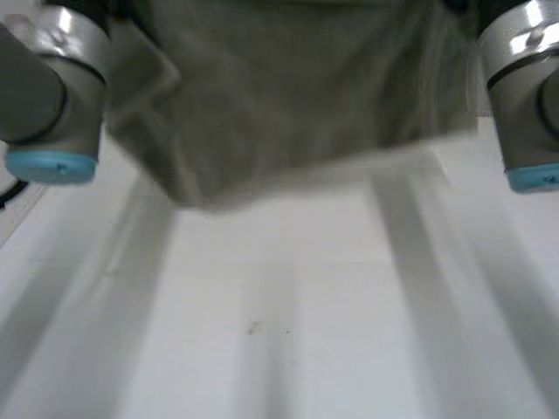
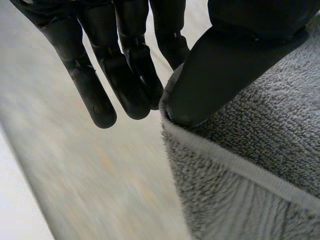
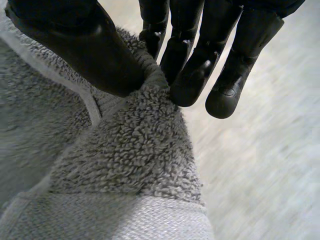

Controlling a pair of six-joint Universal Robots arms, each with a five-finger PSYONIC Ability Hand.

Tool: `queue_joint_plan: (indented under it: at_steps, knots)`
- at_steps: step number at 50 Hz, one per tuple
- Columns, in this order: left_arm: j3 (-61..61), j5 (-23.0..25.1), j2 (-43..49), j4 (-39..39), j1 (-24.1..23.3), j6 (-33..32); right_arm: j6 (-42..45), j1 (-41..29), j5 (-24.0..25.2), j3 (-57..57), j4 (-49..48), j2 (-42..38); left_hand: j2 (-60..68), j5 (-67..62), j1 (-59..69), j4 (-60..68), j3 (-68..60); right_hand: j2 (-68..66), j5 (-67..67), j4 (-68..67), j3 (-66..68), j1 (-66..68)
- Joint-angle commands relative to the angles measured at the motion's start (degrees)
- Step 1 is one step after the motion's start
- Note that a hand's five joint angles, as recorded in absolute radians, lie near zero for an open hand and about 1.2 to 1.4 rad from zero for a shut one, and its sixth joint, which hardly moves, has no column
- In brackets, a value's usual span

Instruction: Fold the towel.

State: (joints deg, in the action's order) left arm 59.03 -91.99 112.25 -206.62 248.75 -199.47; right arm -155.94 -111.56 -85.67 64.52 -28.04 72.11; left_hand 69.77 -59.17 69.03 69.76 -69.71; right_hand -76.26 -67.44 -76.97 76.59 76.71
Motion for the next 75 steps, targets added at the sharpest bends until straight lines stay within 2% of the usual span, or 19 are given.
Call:
queue_joint_plan:
  at_steps: [1,2,4,5,6,10,19,24,29,35,37,44,52,59,68,72,74,75]
  knots:
    - [8.7,2.3,-5.4,-5.8,1.9,3.1,-0.4,0.0,0.3,4.2,13.0,3.7,10.2,-10.8,11.0,10.2,-10.3,-3.7,-2.6,-3.0,3.4,3.3]
    - [11.4,4.0,-5.9,-5.3,2.3,3.2,-0.4,0.0,0.3,4.2,13.0,3.7,10.2,-10.8,11.0,10.2,-10.3,-3.7,-2.6,-3.0,3.4,3.3]
    - [14.7,5.9,-6.1,-4.6,2.8,3.1,-0.6,-0.1,0.6,5.4,22.2,3.1,10.2,-10.8,11.0,10.2,-10.3,-3.7,-2.6,-3.0,3.4,3.3]
    - [18.1,8.1,-6.2,-3.7,3.3,2.8,-0.6,-0.1,0.6,5.4,22.2,3.1,10.2,-10.8,11.0,10.2,-10.3,-3.7,-2.6,-3.0,3.4,3.3]
    - [18.1,8.1,-6.2,-3.7,3.3,2.8,-0.6,-0.1,0.9,6.7,25.5,2.9,10.2,-10.8,11.0,10.2,-10.3,-3.7,-2.6,-3.0,3.4,3.3]
    - [27.3,12.2,-6.3,-1.1,4.4,2.6,-0.4,0.0,0.9,10.1,28.1,1.9,10.2,-10.8,11.0,10.2,-10.3,-3.7,-2.6,-3.0,3.4,3.3]
    - [39.1,12.8,-5.1,4.2,4.8,2.5,-0.2,0.1,1.1,18.7,27.8,-4.1,10.2,-10.8,11.0,10.2,-10.3,-3.7,-2.6,-3.0,3.4,3.3]
    - [44.5,12.9,-0.4,6.9,4.8,0.1,0.0,0.1,1.2,23.5,27.6,-7.2,10.2,-10.8,11.0,10.2,-10.3,-3.7,-2.6,-3.0,3.4,3.3]
    - [45.2,12.7,2.3,7.1,4.5,-4.2,0.3,1.2,0.9,27.1,26.0,-7.8,10.2,-10.8,11.0,10.2,-10.3,-3.7,-2.6,-3.0,3.4,3.3]
    - [45.0,12.7,3.3,6.4,4.5,-5.5,-0.1,4.9,2.3,31.6,20.1,-5.5,10.2,-10.8,11.0,10.2,-10.3,-3.7,-2.6,-3.0,3.4,3.3]
    - [44.9,12.5,3.8,6.0,4.5,-5.2,-0.3,5.7,2.8,32.1,19.3,-4.7,-11.7,11.1,-10.9,-11.7,11.6,-3.7,-2.6,-3.0,3.4,3.3]
    - [45.0,12.4,4.3,2.9,4.5,-5.1,-1.3,9.0,4.5,32.9,18.8,-3.6,-22.2,21.6,-21.5,-22.2,22.1,-3.7,-2.6,-3.0,3.4,3.3]
    - [44.5,12.3,6.5,-3.3,4.3,-4.8,-4.8,9.3,4.5,32.9,18.8,-3.3,-21.9,21.3,-21.1,-21.9,21.8,-3.7,-2.6,-3.0,3.4,3.3]
    - [42.5,12.3,9.7,-4.1,4.1,-4.8,-8.5,10.0,4.6,33.4,18.7,-2.0,-21.7,21.1,-21.0,-21.7,21.6,-3.7,-2.6,-3.0,3.4,3.3]
    - [39.2,11.9,13.6,-4.0,4.0,-4.9,-8.6,10.7,4.0,33.5,17.4,-2.1,-21.0,20.4,-20.3,-21.0,21.0,-3.7,-2.6,-3.0,3.4,3.3]
    - [38.3,8.7,13.6,-4.1,4.2,-5.0,-8.6,11.6,4.0,33.5,16.8,-2.0,-20.7,20.1,-20.0,-20.7,20.6,-3.7,-2.6,-3.0,3.4,3.3]
    - [37.7,5.0,13.3,-4.1,4.5,-5.0,-8.5,12.3,4.0,33.4,16.7,-2.0,-20.7,20.1,-20.0,-20.7,20.6,-3.7,-2.6,-3.0,3.4,3.3]
    - [37.7,5.0,13.3,-4.1,4.5,-5.0,-8.5,12.3,4.0,33.4,16.7,-2.0,-20.7,20.1,-20.0,-20.7,20.6,-3.7,-2.6,-3.0,3.4,3.3]
